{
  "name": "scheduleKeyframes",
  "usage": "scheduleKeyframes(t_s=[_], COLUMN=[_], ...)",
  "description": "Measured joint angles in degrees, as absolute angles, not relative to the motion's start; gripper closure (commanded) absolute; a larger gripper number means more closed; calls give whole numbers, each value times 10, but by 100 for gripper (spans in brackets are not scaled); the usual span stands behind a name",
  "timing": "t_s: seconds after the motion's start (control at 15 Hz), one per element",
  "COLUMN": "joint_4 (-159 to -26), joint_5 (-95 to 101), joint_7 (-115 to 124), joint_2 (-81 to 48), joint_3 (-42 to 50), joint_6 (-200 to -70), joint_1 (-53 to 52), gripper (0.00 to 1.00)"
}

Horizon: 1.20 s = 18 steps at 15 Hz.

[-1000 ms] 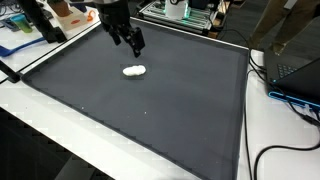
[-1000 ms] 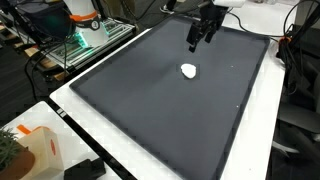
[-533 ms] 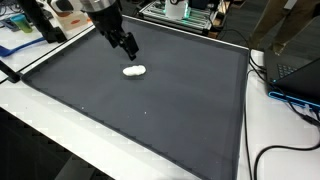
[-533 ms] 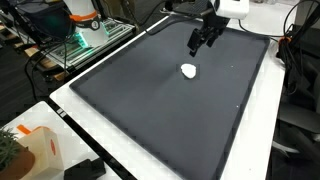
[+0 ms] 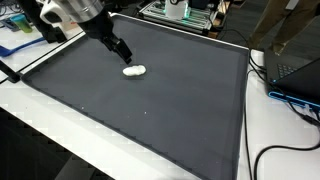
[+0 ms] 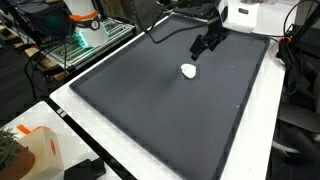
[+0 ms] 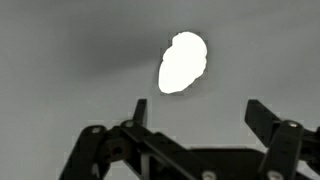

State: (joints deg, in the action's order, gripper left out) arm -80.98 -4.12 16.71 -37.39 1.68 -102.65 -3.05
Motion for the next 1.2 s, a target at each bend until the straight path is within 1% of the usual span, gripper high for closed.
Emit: scheduleKeyframes(t_s=[0.73, 1.0, 1.2], joint_4=[-597, -537, -508], joint_5=[-92, -102, -103], joint_7=[167, 170, 168], joint_2=[-523, -567, -584], joint_3=[16, 16, 15], joint_6=[-857, -812, -802], joint_1=[12, 21, 24], gripper=[0, 0, 0])
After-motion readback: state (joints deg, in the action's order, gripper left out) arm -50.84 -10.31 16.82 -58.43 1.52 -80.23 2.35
